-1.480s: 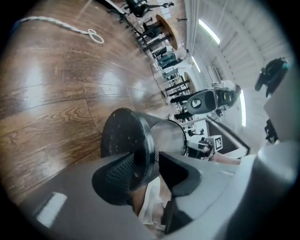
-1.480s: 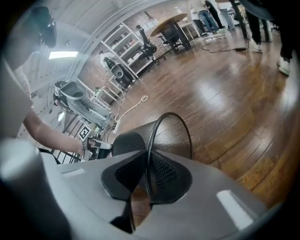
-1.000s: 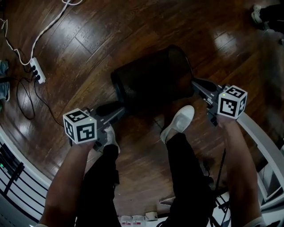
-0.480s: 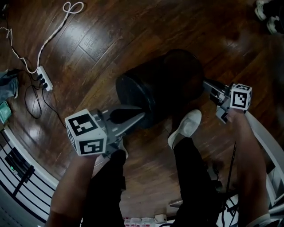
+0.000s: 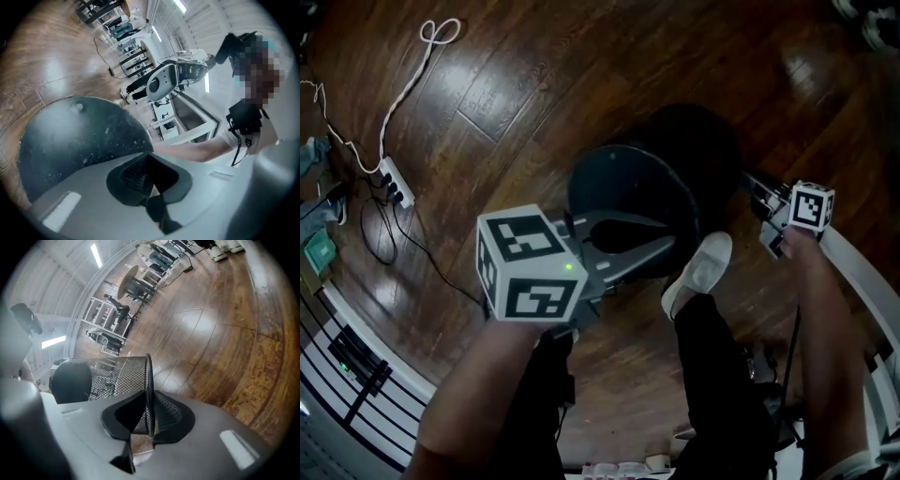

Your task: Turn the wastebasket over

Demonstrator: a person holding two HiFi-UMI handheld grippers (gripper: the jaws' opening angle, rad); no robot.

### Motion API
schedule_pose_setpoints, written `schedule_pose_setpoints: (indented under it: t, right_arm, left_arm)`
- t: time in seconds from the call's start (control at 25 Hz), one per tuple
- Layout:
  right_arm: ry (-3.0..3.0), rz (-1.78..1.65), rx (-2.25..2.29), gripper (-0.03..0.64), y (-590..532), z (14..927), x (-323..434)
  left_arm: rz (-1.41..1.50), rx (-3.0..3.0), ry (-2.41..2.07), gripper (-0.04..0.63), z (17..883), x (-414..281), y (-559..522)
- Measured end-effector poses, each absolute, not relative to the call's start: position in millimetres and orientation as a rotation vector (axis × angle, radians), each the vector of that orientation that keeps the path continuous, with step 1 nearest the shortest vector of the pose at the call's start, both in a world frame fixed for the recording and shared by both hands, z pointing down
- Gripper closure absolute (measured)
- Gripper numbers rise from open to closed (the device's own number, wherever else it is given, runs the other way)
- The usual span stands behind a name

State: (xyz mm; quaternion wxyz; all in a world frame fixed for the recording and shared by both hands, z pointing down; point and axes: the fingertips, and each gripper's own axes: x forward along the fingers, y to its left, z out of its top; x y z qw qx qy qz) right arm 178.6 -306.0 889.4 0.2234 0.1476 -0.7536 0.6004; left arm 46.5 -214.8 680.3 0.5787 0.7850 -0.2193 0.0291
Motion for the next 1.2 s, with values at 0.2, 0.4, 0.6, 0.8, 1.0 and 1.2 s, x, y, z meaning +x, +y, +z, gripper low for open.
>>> schedule_pose_setpoints:
  t: [0.2,0.4,0.6,0.8,1.0,1.2]
  right_arm:
    - [-2.029,1.484,0.512,0.593,-308,911,190]
    - [-1.972,1.395,0.580,0.598,-308,924,197]
    - [-1.974,1.300,0.691,0.629,-321,918,202]
    - [-2.030,1.258,0.616,0.615,-327,902,191]
    - [-2.048,1.207,0.633,0.614,-322,870,193]
    - [-2.034,1.067,0.634,0.614,-301,815,204]
  left_arm:
    - [0.054,1.826,-0.511,0.597,682,68,-234]
    - [-0.002,1.765,-0.481,0.597,681,80,-248]
    - [0.028,1.699,-0.541,0.597,706,95,-255]
    - [0.031,1.643,-0.556,0.597,721,86,-262]
    - [0.021,1.623,-0.552,0.597,727,85,-262]
    - [0.016,1.624,-0.561,0.595,735,85,-262]
